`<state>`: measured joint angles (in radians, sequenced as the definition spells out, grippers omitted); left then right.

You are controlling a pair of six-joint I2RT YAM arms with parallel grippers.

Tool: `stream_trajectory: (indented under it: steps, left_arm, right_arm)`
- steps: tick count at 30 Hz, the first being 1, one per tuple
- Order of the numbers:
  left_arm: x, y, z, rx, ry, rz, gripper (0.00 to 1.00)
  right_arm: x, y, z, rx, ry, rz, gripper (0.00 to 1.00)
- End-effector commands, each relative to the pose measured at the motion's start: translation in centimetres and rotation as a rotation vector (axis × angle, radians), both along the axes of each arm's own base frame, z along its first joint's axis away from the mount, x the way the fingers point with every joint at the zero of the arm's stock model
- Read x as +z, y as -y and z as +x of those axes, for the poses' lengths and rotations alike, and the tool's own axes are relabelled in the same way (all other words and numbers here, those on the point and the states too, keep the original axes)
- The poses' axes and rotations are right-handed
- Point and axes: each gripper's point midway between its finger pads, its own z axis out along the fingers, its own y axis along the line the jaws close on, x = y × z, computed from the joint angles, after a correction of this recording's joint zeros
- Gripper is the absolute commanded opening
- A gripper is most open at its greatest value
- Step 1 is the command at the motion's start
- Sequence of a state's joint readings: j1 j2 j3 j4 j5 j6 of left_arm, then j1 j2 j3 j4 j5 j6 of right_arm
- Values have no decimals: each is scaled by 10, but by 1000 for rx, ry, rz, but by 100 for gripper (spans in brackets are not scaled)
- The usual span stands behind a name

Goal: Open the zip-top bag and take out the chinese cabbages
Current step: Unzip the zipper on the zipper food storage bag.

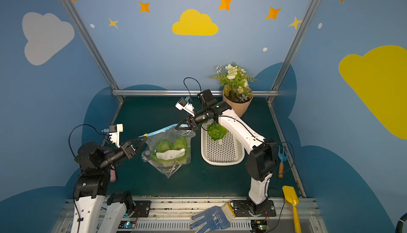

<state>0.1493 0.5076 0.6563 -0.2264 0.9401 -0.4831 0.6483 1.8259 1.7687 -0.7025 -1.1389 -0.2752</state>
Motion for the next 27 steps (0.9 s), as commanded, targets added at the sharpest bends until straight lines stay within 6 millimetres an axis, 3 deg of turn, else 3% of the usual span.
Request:
stream_trajectory:
  steps: [1,27]
  left_arm:
    - [18,-3,0,26,67,13,25]
    - [29,-8,2,64,107,-19,21]
  right_arm:
    - [4,0,0,15,-2,11,0]
    - [-7,0,1,24,-9,-7,0]
